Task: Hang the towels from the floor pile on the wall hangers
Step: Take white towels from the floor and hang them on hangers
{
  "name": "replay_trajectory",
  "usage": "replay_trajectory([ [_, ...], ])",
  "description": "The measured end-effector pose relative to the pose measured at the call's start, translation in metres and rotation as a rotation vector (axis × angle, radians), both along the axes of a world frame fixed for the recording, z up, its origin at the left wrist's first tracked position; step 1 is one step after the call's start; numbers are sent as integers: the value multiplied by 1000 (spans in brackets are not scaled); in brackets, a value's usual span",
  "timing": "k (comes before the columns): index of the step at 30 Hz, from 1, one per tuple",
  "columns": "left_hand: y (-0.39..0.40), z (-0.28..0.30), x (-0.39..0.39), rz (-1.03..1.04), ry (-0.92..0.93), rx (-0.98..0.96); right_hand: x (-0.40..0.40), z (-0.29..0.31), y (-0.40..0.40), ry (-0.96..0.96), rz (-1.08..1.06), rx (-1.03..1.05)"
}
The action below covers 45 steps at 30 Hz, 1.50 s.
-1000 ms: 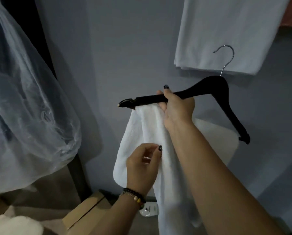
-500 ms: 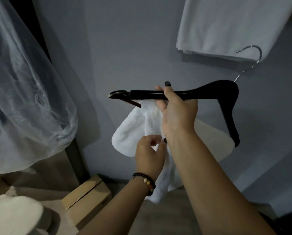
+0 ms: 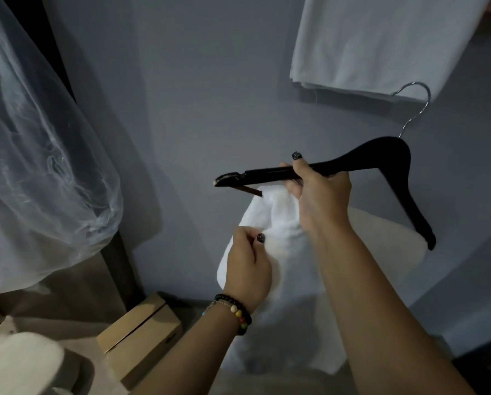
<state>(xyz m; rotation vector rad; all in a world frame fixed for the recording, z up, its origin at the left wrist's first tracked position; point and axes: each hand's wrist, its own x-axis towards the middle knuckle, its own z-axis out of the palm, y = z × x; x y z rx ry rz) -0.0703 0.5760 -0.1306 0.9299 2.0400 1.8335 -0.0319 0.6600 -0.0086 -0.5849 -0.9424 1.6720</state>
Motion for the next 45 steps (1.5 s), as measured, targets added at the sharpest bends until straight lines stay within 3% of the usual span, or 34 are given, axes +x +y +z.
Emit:
replay_trajectory([
  [4, -8, 17, 14, -89, 62, 179, 2, -13, 10, -47, -67, -8],
  [6, -4, 28, 15, -100, -21, 206, 2, -19, 11, -62, -87, -11],
  [10, 8, 29, 9, -159, -211, -19, 3, -22, 6, -72, -62, 6],
  [17, 12, 17, 0, -175, 53, -228, 9, -24, 1, -100, -27, -6],
  [23, 4, 23, -7, -90, 159, -89, 8, -27, 5, -142, -24, 34],
  [29, -4, 20, -10, -24, 70, 127, 4, -34, 11, -225, -24, 113],
  [33, 1, 10, -15, 97, 58, 147, -3, -41, 18, -314, -63, 149],
  [38, 3, 12, -11, 138, -84, 114, -11, -43, 14, -365, -108, 159],
  [41, -1, 5, -7, 3, -196, 139, -11, -44, 17, -303, -133, 136],
  [45, -3, -17, -9, -206, -177, -155, -12, -39, 16, -271, -120, 139],
])
